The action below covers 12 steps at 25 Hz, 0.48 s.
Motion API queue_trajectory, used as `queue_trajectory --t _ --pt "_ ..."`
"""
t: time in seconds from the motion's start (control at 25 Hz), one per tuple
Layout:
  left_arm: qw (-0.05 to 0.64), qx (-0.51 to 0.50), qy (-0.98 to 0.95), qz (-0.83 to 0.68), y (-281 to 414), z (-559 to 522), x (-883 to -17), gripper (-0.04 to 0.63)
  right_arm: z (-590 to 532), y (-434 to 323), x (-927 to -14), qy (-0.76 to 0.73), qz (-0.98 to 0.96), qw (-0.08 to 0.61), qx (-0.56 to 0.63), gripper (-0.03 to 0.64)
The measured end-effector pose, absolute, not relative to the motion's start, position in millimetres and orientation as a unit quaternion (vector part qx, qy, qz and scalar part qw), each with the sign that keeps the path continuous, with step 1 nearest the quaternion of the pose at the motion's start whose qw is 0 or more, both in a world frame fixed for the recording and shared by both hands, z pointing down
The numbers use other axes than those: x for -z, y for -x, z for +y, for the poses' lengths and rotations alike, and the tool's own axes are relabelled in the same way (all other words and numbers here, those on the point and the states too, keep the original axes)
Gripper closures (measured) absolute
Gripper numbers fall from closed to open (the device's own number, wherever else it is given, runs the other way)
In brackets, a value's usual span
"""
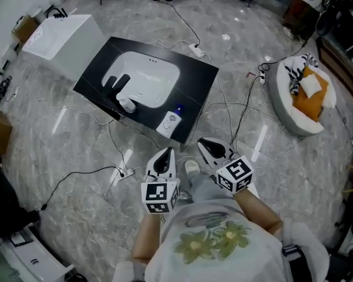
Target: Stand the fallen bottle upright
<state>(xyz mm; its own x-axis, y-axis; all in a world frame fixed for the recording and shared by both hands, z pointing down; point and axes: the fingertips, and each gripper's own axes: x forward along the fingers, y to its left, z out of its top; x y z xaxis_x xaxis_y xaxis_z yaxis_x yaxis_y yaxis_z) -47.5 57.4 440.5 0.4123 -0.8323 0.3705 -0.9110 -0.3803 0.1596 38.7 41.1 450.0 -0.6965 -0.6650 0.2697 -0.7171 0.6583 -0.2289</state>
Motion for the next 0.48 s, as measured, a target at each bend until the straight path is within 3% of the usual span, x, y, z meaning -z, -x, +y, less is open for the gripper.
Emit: queue_trajectory --t 0.48 --pt "0.172 -0.123 -0.801 -0.56 68.0 -47.4 -454.7 0.577 -68.8 -21.3 -480.6 -0.337 -0.918 0.109 -0.18 0.571"
